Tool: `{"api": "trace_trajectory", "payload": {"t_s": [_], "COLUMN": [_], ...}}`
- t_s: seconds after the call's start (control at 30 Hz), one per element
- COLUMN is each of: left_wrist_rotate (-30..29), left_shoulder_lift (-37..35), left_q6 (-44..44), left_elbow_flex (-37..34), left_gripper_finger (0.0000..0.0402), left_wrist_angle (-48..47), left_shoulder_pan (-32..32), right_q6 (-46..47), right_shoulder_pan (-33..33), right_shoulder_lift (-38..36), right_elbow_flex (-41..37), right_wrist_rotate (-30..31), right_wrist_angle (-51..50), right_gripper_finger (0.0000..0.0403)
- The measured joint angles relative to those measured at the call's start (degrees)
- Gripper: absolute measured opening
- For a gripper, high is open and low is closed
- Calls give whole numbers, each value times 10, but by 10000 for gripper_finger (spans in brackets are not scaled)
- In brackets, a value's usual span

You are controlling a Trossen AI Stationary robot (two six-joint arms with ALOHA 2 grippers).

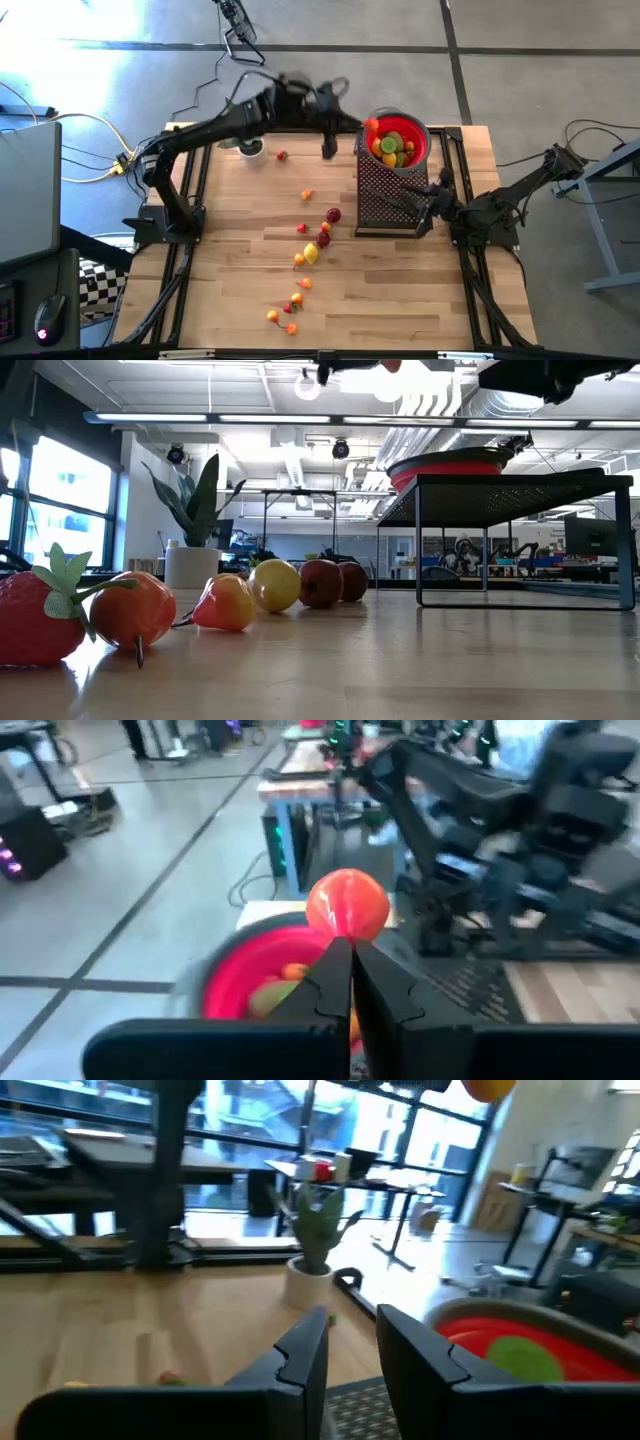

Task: Pick & Place Fruit
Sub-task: Put the pear into the strainer bowl on the shelf

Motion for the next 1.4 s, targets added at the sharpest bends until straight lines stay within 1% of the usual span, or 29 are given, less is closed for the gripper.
{"api": "trace_trajectory", "payload": {"t_s": [0.1, 0.2, 0.37, 0.43, 0.6, 0.73, 0.83, 0.97, 1.4], "left_wrist_rotate": [26, 32, 34, 18, -52, -73, -109, -140, -144], "left_shoulder_lift": [15, 38, 79, 92, 109, 120, 120, 119, 119], "left_q6": [-16, -13, -12, -17, -33, -61, -73, -76, -104], "left_elbow_flex": [0, 0, -1, -1, -1, -1, -1, -1, -1], "left_gripper_finger": [0, 0, 0, 0, 0, 0, 0, 0, 0], "left_wrist_angle": [2, 15, 16, 10, 13, 6, -4, -20, -45], "left_shoulder_pan": [25, 24, 13, 11, 6, 4, -1, -13, -23], "right_q6": [-10, -3, 47, 58, 65, 66, 66, 66, 82], "right_shoulder_pan": [-4, -12, -10, -5, 10, 16, 17, 17, 17], "right_shoulder_lift": [0, 0, 0, 0, 0, 0, 0, 0, 0], "right_elbow_flex": [0, 0, 0, 0, 0, 0, 0, 0, 0], "right_wrist_rotate": [11, 11, 10, 11, 10, 10, 10, 10, 7], "right_wrist_angle": [7, 8, 5, 5, 5, 4, 4, 4, 0], "right_gripper_finger": [81, 81, 81, 81, 81, 81, 81, 81, 81]}}
